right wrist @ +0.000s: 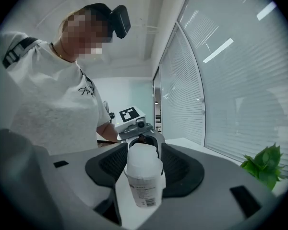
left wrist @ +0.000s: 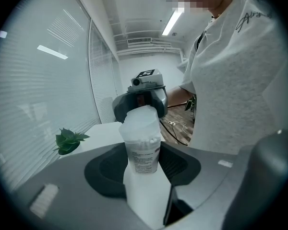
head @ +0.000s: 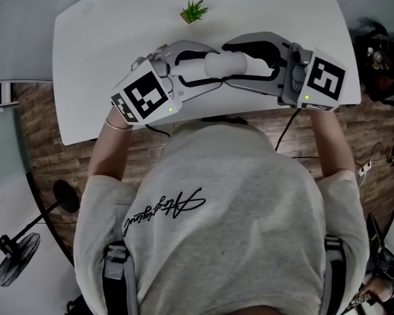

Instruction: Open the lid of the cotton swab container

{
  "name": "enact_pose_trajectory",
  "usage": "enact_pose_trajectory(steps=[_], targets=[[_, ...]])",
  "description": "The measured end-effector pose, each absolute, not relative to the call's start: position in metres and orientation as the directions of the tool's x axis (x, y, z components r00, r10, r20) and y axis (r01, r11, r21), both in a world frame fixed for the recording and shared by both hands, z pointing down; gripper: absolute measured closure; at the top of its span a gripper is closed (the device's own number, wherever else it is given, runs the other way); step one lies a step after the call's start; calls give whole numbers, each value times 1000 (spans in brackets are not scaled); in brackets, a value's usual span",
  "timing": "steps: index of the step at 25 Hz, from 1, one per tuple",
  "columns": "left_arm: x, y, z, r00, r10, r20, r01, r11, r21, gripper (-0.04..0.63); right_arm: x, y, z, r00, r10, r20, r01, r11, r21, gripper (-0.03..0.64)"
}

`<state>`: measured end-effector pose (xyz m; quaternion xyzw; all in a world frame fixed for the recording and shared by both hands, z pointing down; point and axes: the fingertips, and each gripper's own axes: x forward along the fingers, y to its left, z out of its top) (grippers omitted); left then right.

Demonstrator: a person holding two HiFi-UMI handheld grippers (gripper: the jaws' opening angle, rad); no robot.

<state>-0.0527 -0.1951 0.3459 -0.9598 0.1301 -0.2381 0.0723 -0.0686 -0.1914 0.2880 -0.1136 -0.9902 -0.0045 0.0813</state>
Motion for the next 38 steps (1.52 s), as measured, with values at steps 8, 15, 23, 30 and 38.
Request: enact_pose_trajectory(steps=[8,15,23,30,38], targets=[[-53,-195,350,853,-274,444,-209,-959,-191,399,-70,-192,291,-961,203,189,211,977,21,393],[-54,-195,348,858,-274,434,-211,-959,-188,399,-71,-191,287,-963,189,192,198,980,28,393],[-56,-190,352,852,-261,453,-197,-963,-185,399,-71,-189,280,-970,162,183,178,981,72,408],[-55,-187,350,854,-265,448,-196,-961,-194,399,-70,-187,271,-977,147,151,161,983,86,434],[-49,-182,351,851,-265,453,-190,-960,-204,399,-66,-189,260,-987,124,105,135,986,97,500]])
